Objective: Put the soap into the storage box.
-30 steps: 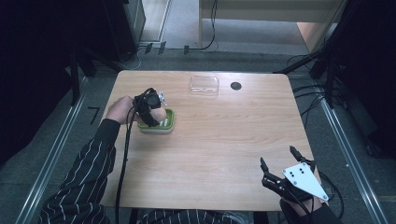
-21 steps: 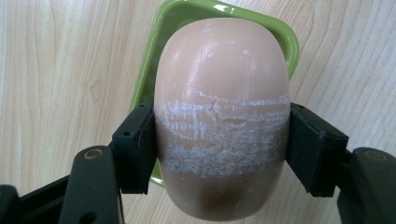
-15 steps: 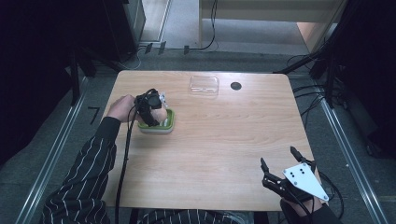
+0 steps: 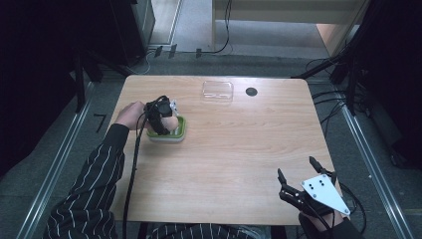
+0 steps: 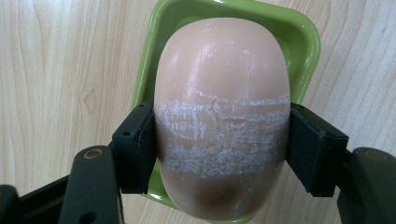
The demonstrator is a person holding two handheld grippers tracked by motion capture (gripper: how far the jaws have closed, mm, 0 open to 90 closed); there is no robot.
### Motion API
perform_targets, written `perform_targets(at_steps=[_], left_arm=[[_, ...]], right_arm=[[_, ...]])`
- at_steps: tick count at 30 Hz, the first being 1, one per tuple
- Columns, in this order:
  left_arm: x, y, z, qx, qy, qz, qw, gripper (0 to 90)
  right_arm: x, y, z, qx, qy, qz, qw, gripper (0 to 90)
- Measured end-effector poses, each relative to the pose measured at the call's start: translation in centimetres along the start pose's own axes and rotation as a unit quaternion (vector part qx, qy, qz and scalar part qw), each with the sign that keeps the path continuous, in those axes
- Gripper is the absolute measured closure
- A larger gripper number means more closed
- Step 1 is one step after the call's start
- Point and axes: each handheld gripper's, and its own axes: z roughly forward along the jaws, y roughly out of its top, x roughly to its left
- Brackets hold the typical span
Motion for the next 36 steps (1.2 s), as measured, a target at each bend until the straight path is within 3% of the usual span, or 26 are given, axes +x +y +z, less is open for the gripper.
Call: perform_targets(at_steps=[4, 11, 29, 36], left_arm=[[0.2, 0.0, 0.4, 0.003, 0.0, 0.005, 1.0, 33.6], [0.5, -0.1, 1.0, 0.001, 0.005, -0.006, 1.0, 33.6], [0.9, -0.3, 2.2, 0.009, -0.01, -0.058, 0.9983, 33.5], [0.9, -0.3, 2.4, 0.01, -0.004, -0.059, 0.9982, 33.5]], right_arm=[[0.0, 0.0, 0.0, 0.0, 0.0, 0.0, 1.0, 13.4], [0.0, 0.0, 0.0, 0.0, 0.0, 0.0, 1.0, 13.5], [0.0, 0.0, 0.1, 0.001, 0.002, 0.0, 1.0, 13.4], [0.1, 0.1, 0.1, -0.001, 0.003, -0.002, 1.0, 13.5]])
